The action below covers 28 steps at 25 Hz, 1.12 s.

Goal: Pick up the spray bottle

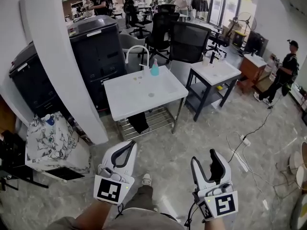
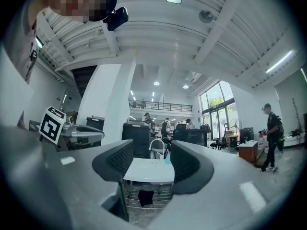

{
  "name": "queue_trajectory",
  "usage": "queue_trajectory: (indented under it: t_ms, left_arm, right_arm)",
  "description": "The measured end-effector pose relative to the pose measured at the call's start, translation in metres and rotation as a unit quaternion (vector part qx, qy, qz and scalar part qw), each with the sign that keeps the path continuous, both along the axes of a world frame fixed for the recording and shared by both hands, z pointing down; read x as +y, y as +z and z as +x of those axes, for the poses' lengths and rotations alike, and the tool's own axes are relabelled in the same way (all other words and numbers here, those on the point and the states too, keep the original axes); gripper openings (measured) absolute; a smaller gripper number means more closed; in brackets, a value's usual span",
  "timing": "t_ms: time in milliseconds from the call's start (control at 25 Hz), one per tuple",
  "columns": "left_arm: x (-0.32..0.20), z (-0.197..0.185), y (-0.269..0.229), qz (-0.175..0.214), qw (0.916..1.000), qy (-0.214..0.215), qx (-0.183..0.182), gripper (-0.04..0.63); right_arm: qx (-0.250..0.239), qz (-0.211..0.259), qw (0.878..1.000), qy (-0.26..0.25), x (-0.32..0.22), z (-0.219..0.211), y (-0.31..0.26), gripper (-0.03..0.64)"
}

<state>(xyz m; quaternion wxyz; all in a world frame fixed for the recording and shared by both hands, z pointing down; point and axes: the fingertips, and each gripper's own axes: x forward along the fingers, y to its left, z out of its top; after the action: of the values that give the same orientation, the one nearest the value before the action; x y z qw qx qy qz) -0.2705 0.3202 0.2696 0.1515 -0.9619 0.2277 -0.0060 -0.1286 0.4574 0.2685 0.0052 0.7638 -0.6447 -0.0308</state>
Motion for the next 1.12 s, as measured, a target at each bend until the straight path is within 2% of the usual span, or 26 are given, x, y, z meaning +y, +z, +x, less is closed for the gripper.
queue_trajectory:
  t_ms: [120,480,840,1000,1120]
  left_arm:
    - [-0.014,0.01,0.002,0.011,0.9999,-0.001,0.0,0.0]
    - [-0.082,0.065,0.02,-0.001,0.9999,0.01,-0.008,0.0]
    - [-0.196,0.125,0.028,-0.016,0.9995,0.019,-0.02,0.0]
    - [-0.254,0.144,0.037,-0.063,0.9979,0.01,-0.011,0.0]
    - [-0.286,0.16,0.039,-0.05,0.9985,0.014,-0.018,0.0]
  right_arm:
    - [0.008,-0.002,1.0,-0.001,-0.015,0.009,0.003,0.256]
    - [0.005,-0.025,1.0,0.005,-0.082,0.061,0.02,0.264]
    - [-0.001,-0.04,0.999,0.01,-0.198,0.116,0.022,0.265]
    - [0.004,-0.046,0.999,0.011,-0.252,0.138,0.02,0.267]
    - [0.007,-0.05,0.999,0.01,-0.286,0.152,0.019,0.268]
